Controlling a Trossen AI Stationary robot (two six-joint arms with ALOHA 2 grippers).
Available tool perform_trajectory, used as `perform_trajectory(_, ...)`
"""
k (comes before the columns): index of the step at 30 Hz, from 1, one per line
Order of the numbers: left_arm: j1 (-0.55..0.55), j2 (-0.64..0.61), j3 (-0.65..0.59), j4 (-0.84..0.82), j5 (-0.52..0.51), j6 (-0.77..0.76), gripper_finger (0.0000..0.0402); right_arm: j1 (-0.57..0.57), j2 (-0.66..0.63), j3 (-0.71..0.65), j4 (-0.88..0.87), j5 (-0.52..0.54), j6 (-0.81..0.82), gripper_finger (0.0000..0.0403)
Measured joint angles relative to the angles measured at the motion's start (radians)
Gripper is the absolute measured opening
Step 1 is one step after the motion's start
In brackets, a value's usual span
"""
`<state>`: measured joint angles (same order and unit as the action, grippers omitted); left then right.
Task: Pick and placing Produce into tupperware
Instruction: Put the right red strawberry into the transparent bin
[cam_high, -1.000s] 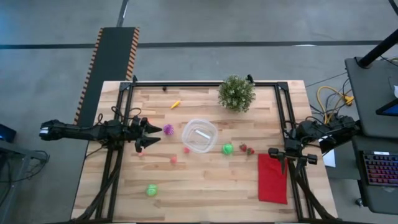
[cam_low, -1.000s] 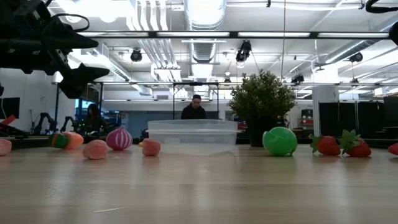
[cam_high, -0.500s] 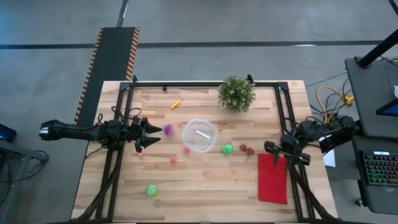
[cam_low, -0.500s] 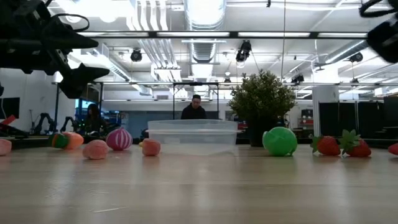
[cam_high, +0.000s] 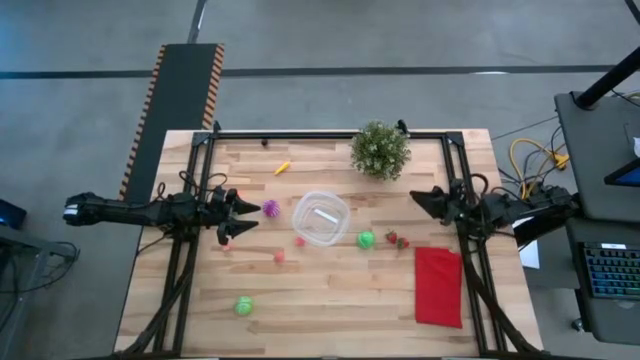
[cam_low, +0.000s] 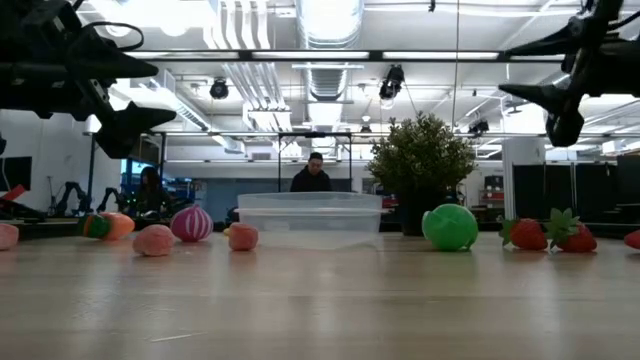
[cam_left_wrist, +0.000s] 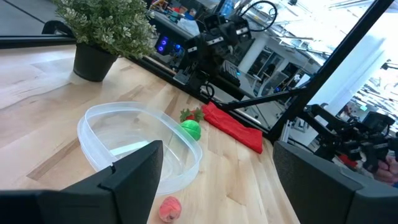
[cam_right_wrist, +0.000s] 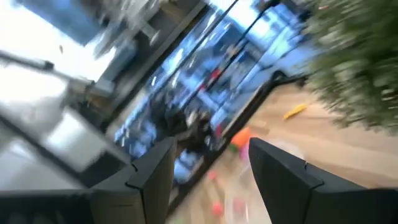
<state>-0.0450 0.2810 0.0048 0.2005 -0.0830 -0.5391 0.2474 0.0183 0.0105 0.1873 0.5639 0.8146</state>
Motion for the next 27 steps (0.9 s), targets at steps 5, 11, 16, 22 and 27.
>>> perform_trajectory(5, 0.0, 0.0, 0.0, 0.0, 0.0, 0.0, 0.029, 0.001, 0.006, 0.0, 0.129, -0.202, -0.01, 0.0199)
perform_trajectory(11, 0.0, 0.0, 0.0, 0.0, -0.061, -0.003, 0.029, 0.0, 0.033, 0.0, 0.419, -0.089, -0.043, 0.0199)
perform_trajectory(16, 0.0, 0.0, 0.0, 0.061, -0.066, -0.006, 0.029, 0.0, 0.079, 0.0, 0.588, -0.113, -0.169, 0.0199)
perform_trajectory(22, 0.0, -0.001, 0.0, 0.188, -0.069, -0.005, 0.029, 0.0, 0.164, 0.0, 0.797, -0.058, -0.243, 0.0199)
perform_trajectory(27, 0.0, 0.0, 0.0, 0.203, -0.075, -0.004, 0.029, 0.001, 0.188, 0.0, 0.805, 0.013, -0.331, 0.0199)
